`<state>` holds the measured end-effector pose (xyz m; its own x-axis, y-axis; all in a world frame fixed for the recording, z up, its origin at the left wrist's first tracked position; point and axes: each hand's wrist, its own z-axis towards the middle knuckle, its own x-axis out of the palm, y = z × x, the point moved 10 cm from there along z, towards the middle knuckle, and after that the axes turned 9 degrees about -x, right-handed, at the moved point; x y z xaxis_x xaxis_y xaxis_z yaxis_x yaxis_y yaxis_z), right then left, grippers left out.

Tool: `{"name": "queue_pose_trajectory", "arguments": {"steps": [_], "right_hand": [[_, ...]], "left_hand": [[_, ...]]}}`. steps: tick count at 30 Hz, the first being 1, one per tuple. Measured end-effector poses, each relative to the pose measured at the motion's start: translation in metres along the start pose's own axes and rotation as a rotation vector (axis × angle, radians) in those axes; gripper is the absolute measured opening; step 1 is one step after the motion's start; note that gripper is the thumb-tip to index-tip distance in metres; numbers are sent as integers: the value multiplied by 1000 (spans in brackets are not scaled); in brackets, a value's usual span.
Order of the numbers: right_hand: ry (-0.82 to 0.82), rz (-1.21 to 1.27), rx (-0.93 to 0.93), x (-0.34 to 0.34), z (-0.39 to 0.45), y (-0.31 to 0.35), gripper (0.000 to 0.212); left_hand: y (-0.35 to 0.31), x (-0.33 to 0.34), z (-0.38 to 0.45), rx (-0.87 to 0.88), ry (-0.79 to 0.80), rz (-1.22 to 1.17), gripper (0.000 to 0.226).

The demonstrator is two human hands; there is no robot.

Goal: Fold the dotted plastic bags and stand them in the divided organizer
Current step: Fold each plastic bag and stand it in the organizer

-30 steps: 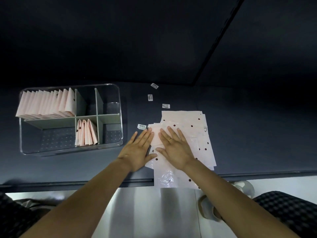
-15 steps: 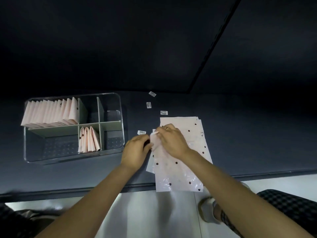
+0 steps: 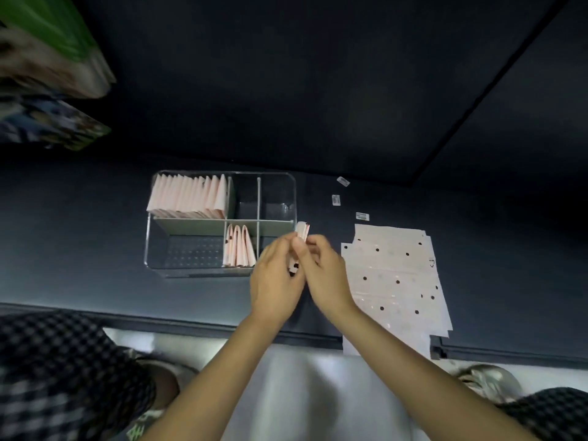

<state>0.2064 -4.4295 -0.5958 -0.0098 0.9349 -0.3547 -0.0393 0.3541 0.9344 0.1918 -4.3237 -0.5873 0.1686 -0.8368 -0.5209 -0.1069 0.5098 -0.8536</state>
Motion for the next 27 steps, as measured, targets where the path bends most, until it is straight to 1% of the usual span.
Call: {"name": "queue_pose_trajectory", "arguments": {"steps": [1,3,4,6,7,8,9,11,13,15,18,22,25,27], "right_hand": [[18,-2,24,7,2,0,19],[18,-88,39,11,10,2,22],[11,-136,53,11,15,1,24],[16,-178,98,12,22,-4,30],[32,-187,120,15,26,-7,34],[57,-200,132,18,29,-8,36],[88,-215,133,22,32,-9,37],[146,-220,131,31,38,-9,33],[195,-201,137,39,42,-10,27],[243,-215,139,49,46,-10,27],[291,-320,117,63,52,-6,27],[313,-590,29,78,64,4,29],[286,-768,3,85,68,10,26],[259,-832,-27,90,68,15,24]], "left_hand": [[4,-2,2,14,43,-27,26],[15,-10,6,6,109,-115,17],[23,-15,7,-9,121,-139,13],[38,-29,10,-26,74,-136,10],[43,-37,14,-16,22,-86,14],[47,-44,18,3,-24,16,18],[50,-46,22,24,-53,167,21],[62,-45,29,20,-57,435,21],[78,-47,31,-25,-47,519,19],[88,-51,31,-59,-51,517,18],[90,-52,33,-54,-57,501,16],[93,-54,37,-66,-59,467,17],[93,-56,37,-75,-87,444,18],[94,-56,38,-86,-90,425,21]]}}
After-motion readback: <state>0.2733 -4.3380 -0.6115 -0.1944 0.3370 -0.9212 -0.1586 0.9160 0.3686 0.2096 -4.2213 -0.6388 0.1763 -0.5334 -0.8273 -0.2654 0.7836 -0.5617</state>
